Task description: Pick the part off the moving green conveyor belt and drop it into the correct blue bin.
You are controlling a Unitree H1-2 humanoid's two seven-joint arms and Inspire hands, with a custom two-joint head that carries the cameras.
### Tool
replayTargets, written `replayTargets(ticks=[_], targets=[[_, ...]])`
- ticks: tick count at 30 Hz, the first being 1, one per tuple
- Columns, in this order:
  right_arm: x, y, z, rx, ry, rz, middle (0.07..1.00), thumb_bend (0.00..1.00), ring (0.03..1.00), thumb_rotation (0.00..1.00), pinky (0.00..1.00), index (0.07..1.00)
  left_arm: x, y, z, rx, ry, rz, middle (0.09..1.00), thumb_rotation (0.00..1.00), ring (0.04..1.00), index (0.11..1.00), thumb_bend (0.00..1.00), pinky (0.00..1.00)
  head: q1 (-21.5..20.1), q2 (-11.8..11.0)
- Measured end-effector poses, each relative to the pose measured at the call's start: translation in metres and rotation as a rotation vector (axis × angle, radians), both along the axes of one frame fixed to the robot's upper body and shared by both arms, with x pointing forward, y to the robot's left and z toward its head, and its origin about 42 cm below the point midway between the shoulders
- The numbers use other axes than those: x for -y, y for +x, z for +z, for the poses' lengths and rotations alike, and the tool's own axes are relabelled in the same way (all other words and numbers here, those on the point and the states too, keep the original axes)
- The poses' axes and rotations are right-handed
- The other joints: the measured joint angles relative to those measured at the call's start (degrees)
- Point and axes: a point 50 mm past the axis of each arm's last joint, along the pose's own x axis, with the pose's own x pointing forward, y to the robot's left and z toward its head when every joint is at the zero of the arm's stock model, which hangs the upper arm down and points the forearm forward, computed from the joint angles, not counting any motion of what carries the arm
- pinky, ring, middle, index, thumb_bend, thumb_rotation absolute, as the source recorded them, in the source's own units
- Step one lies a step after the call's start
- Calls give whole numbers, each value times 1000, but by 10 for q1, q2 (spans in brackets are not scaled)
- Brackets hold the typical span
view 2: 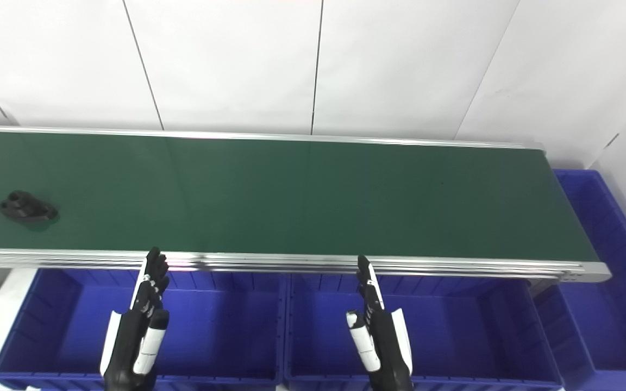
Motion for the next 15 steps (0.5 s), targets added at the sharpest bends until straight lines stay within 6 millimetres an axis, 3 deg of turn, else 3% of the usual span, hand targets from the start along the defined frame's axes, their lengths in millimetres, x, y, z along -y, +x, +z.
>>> replayTargets(ticks=[3, 8, 12, 15], targets=[[0, 0, 0, 1, 0, 0, 1000, 831, 1000, 1000, 1000, 1000, 0, 0, 0, -1, -11, -2, 1000, 905, 1000, 1000, 784, 1000, 2, -1], [0, 0, 8, 32, 9, -4, 1000, 807, 1000, 1000, 1000, 1000, -2, 0, 3, 21, 13, -17, 1000, 934, 1000, 1000, 746, 1000, 8, 2], [2, 2, 35, 169, 41, -5, 1000, 819, 1000, 1000, 1000, 1000, -7, 4, 29, 128, 82, -45, 1000, 893, 1000, 1000, 672, 1000, 11, 4], [3, 2, 54, 240, 54, -8, 1000, 837, 1000, 1000, 1000, 1000, -8, 7, 46, 197, 86, -53, 1000, 870, 1000, 1000, 673, 1000, 8, 4]])
